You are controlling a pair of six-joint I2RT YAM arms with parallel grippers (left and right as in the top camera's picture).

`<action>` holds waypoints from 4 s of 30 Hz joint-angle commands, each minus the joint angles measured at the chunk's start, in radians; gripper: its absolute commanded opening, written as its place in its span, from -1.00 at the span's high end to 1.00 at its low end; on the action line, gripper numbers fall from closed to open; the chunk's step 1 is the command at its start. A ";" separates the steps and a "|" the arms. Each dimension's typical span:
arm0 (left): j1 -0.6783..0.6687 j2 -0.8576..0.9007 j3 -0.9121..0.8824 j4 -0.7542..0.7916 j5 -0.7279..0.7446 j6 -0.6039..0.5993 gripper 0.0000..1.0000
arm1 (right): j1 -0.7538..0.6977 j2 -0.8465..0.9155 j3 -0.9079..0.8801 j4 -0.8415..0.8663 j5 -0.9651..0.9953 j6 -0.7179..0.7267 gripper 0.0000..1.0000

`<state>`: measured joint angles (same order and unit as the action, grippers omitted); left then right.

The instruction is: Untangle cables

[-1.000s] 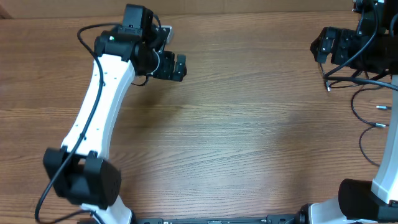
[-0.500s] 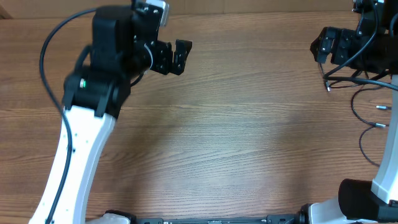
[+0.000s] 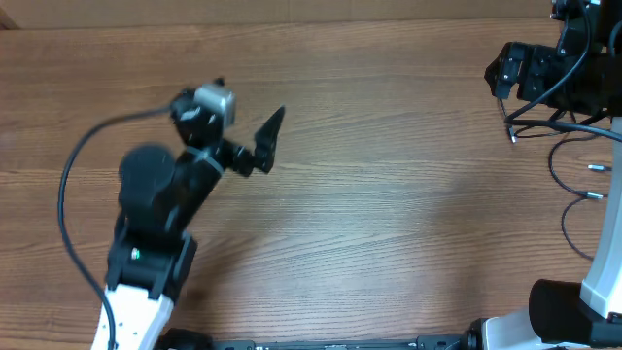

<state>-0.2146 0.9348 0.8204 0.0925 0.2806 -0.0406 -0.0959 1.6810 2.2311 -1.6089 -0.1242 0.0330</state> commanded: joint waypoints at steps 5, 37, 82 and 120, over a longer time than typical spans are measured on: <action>0.074 -0.266 -0.312 0.190 0.008 0.018 -1.00 | 0.002 0.000 0.008 0.005 -0.001 0.005 -1.00; 0.294 -0.932 -0.816 -0.157 -0.106 0.019 -1.00 | 0.002 0.000 0.008 0.005 -0.001 0.005 -1.00; 0.294 -0.930 -0.816 -0.156 -0.115 0.019 -1.00 | 0.002 0.002 0.008 0.005 -0.001 0.005 -1.00; 0.294 -0.930 -0.816 -0.156 -0.115 0.019 -1.00 | 0.002 -0.803 -1.549 1.518 -0.166 0.101 -1.00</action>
<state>0.0731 0.0151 0.0082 -0.0605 0.1780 -0.0406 -0.0959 0.9516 0.7677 -0.1631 -0.2852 0.1318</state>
